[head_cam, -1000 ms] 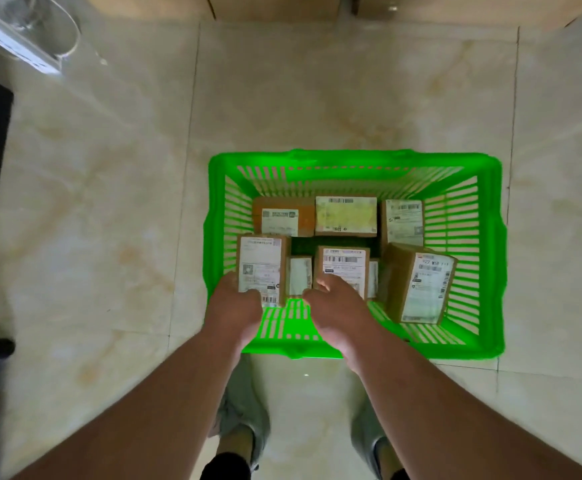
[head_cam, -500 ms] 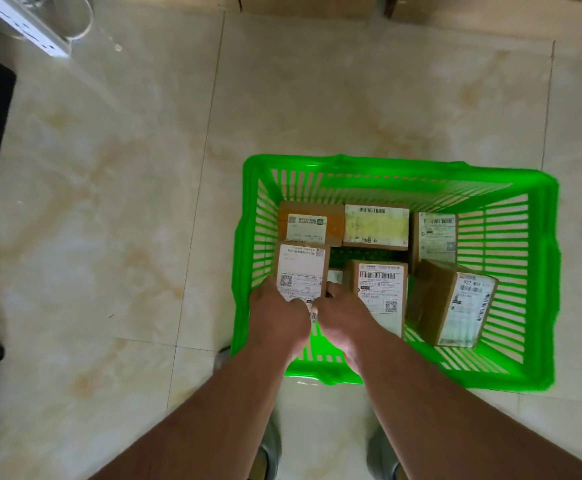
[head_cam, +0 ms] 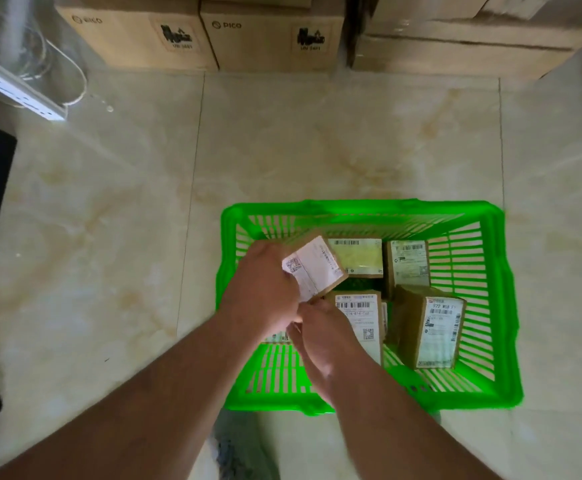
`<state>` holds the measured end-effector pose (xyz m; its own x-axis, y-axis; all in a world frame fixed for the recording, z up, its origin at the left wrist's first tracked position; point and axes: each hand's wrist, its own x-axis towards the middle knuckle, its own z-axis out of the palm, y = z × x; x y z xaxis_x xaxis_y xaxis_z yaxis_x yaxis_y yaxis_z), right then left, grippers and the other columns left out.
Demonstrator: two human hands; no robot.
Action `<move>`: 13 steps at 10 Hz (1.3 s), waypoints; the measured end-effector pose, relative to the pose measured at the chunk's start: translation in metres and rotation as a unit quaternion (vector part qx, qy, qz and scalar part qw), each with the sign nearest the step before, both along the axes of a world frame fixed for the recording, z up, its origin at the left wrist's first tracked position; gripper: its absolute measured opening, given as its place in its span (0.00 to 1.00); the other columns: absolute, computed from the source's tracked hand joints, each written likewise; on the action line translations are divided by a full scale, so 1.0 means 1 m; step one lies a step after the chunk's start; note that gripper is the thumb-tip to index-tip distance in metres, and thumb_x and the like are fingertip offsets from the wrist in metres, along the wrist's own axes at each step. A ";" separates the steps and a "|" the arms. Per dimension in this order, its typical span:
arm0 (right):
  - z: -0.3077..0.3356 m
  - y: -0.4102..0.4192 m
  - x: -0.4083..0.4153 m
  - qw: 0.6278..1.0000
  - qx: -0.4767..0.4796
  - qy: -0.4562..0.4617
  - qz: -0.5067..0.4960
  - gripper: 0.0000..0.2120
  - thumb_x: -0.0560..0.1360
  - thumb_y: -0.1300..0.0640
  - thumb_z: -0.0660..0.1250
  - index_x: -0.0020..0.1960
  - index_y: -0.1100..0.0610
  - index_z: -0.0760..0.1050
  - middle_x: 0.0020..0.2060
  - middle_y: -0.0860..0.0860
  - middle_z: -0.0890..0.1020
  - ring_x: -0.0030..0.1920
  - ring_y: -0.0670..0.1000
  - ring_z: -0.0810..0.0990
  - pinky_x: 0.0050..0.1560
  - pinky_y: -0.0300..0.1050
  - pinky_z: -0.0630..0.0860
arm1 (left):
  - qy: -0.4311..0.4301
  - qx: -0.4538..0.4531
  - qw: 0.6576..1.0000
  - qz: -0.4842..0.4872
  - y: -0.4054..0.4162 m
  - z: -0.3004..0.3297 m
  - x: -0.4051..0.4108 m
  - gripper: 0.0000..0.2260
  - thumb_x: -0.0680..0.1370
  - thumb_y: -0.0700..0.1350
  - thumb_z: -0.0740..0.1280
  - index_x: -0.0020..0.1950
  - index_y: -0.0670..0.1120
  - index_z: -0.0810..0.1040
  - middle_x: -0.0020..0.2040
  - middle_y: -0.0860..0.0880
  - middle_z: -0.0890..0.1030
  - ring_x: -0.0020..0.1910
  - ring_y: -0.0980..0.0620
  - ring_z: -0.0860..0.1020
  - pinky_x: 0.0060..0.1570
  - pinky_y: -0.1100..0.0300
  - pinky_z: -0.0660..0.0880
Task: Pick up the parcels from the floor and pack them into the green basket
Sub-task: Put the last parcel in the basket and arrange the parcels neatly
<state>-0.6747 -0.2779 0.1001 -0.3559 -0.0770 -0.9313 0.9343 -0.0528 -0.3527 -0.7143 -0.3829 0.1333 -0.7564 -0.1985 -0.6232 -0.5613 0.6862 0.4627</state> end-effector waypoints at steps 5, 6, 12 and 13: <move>-0.036 -0.036 -0.027 0.995 -0.039 -0.067 -0.062 0.02 0.75 0.60 0.65 0.44 0.55 0.75 0.43 0.54 0.79 0.47 0.54 0.78 0.59 0.53 0.76 | 0.023 -0.083 0.993 -0.076 -0.015 -0.052 -0.030 0.20 0.77 0.36 0.61 0.68 0.44 0.75 0.65 0.42 0.75 0.62 0.42 0.77 0.60 0.48 0.77; -0.025 -0.015 -0.018 0.999 -0.029 -0.022 0.031 0.06 0.70 0.58 0.65 0.45 0.57 0.79 0.48 0.61 0.83 0.49 0.57 0.79 0.61 0.62 0.77 | 0.032 -0.047 0.998 -0.009 -0.006 -0.044 0.009 0.21 0.79 0.37 0.60 0.72 0.44 0.74 0.71 0.43 0.73 0.68 0.45 0.75 0.70 0.53 0.71; -0.030 0.120 -0.002 0.937 0.232 0.026 0.262 0.16 0.78 0.58 0.59 0.64 0.54 0.74 0.57 0.52 0.82 0.44 0.49 0.79 0.35 0.41 0.71 | -0.184 0.203 0.930 0.247 0.101 -0.050 0.059 0.19 0.81 0.39 0.61 0.72 0.48 0.74 0.68 0.48 0.79 0.43 0.62 0.73 0.32 0.71 0.68; -0.030 0.117 -0.008 0.940 0.203 0.026 0.274 0.20 0.77 0.60 0.60 0.67 0.52 0.76 0.60 0.52 0.83 0.46 0.50 0.81 0.39 0.42 0.74 | -0.190 0.223 0.917 0.271 0.110 -0.050 0.057 0.16 0.80 0.39 0.61 0.66 0.49 0.78 0.57 0.52 0.81 0.42 0.60 0.75 0.36 0.66 0.69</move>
<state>-0.6829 -0.1609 0.0704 -0.4121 0.0963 -0.9061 0.7625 0.5808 -0.2851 -0.6575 -0.2727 0.0829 -0.3335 -0.1419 -0.9320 -0.9427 0.0488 0.3299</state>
